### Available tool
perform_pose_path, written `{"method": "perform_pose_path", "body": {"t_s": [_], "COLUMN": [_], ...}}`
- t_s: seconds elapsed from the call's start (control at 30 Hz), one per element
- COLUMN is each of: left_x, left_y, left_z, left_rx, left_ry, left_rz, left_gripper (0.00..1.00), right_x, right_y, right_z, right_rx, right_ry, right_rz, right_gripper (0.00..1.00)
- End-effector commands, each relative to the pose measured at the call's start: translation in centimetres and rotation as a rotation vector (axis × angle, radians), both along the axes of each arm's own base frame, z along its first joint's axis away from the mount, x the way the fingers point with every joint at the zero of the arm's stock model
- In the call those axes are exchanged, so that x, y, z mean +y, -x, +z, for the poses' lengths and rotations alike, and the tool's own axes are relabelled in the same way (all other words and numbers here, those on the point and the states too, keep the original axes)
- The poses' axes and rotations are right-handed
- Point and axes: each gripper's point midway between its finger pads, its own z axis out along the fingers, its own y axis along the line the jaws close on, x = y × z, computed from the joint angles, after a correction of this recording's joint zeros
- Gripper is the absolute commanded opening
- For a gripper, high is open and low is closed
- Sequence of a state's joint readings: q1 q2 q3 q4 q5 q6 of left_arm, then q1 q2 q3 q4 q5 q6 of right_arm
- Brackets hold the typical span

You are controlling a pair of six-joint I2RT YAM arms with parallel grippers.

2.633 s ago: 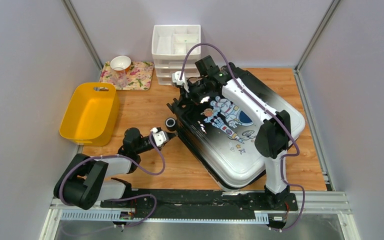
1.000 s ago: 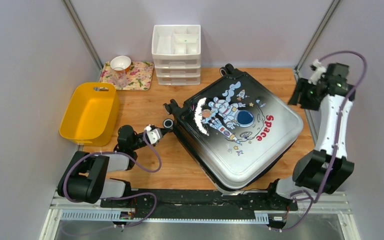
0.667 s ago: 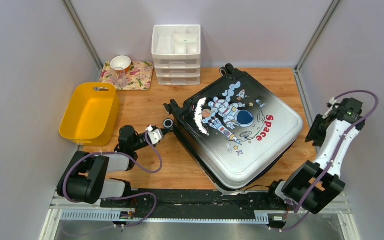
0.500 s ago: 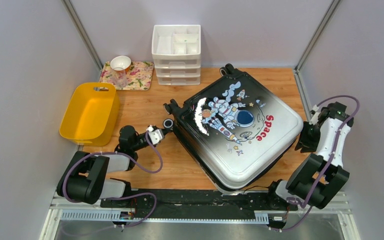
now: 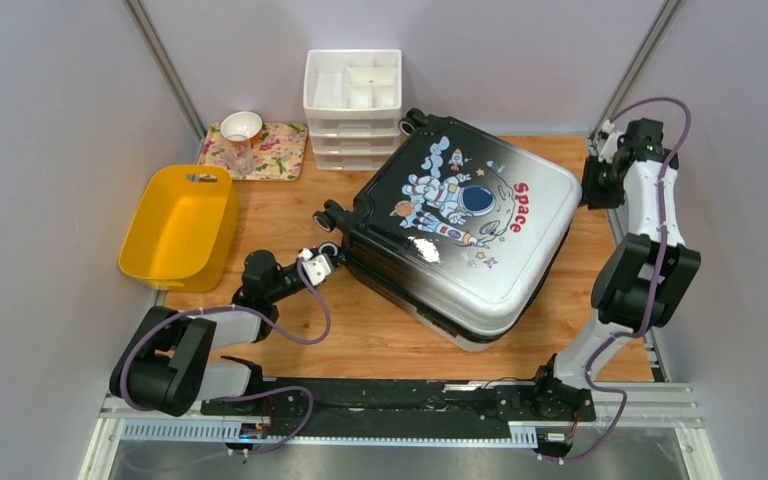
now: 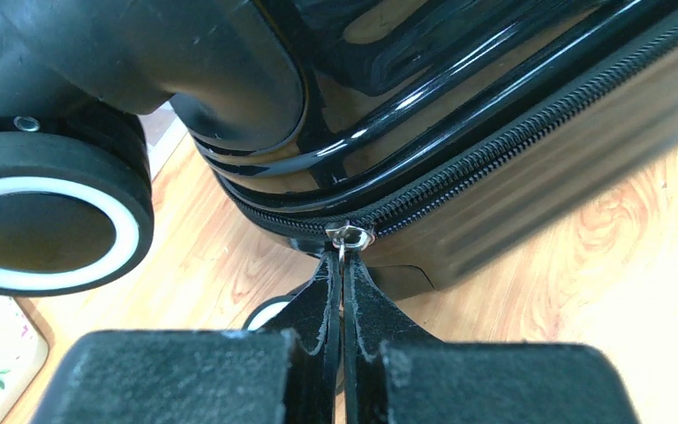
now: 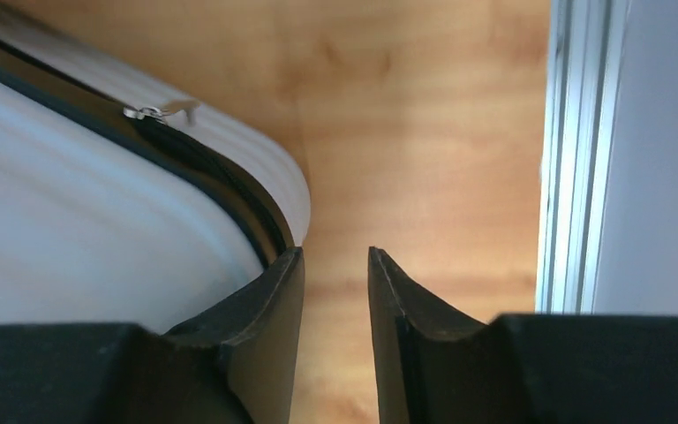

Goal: Open, take out, and arrange the luggage

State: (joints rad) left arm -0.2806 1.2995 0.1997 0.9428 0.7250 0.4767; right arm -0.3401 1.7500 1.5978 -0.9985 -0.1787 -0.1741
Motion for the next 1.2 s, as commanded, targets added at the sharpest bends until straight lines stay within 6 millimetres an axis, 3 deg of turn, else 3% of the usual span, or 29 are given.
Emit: {"method": "perform_pose_path", "body": {"t_s": [0.0, 0.1, 0.13, 0.17, 0.2, 0.23, 0.27, 0.3, 0.37, 0.4, 0.5, 0.63, 0.97, 1.17], "left_x": [-3.1, -3.8, -3.8, -4.0, -4.0, -4.0, -4.0, -4.0, -4.0, -4.0, -4.2, -4.2, -4.1, -4.3], "left_y": [2.8, 3.3, 3.3, 3.5, 3.5, 3.4, 3.4, 3.3, 3.1, 3.0, 2.7, 2.4, 2.1, 1.8], "left_z": [-0.6, -0.5, -0.5, -0.5, -0.5, -0.5, -0.6, -0.6, -0.7, -0.8, -0.6, -0.5, -1.1, -1.2], "left_rx": [0.078, 0.096, 0.102, 0.102, 0.105, 0.106, 0.106, 0.107, 0.113, 0.116, 0.117, 0.109, 0.132, 0.193], "left_ry": [-0.001, 0.002, 0.003, 0.002, 0.002, 0.002, 0.0, -0.001, -0.003, -0.003, -0.005, -0.013, -0.025, -0.006], "left_rz": [-0.133, -0.14, -0.133, -0.137, -0.133, -0.126, -0.126, -0.122, -0.115, -0.114, -0.111, -0.102, -0.088, -0.066], "left_gripper": [0.0, 0.0, 0.0, 0.0, 0.0, 0.0, 0.0, 0.0, 0.0, 0.0, 0.0, 0.0, 0.0, 0.0], "right_x": [5.3, 3.3, 2.9, 1.7, 1.4, 1.3, 0.5, 1.3, 1.8, 2.9, 3.7, 4.6, 7.9, 8.8], "right_y": [-6.8, -5.0, -3.7, -1.2, 0.2, 1.5, 2.9, 4.6, 6.1, 7.4, 7.5, 7.8, 7.2, 9.2], "right_z": [4.6, 3.4, 4.2, 1.8, 1.5, 2.5, 1.9, 0.4, 0.4, -1.3, -1.8, -4.9, -8.5, -10.2], "right_rx": [-0.195, -0.128, -0.14, -0.067, -0.051, -0.085, -0.078, -0.036, -0.06, -0.022, -0.055, 0.007, 0.05, 0.126], "right_ry": [-0.178, -0.174, -0.176, -0.209, -0.249, -0.271, -0.297, -0.347, -0.357, -0.39, -0.423, -0.447, -0.407, -0.389], "right_rz": [0.098, -0.022, -0.049, -0.134, -0.205, -0.233, -0.285, -0.319, -0.345, -0.354, -0.384, -0.427, -0.333, -0.337], "right_gripper": [0.41, 0.47, 0.48, 0.48, 0.48, 0.48, 0.48, 0.48, 0.48, 0.48, 0.47, 0.44, 0.41, 0.35]}}
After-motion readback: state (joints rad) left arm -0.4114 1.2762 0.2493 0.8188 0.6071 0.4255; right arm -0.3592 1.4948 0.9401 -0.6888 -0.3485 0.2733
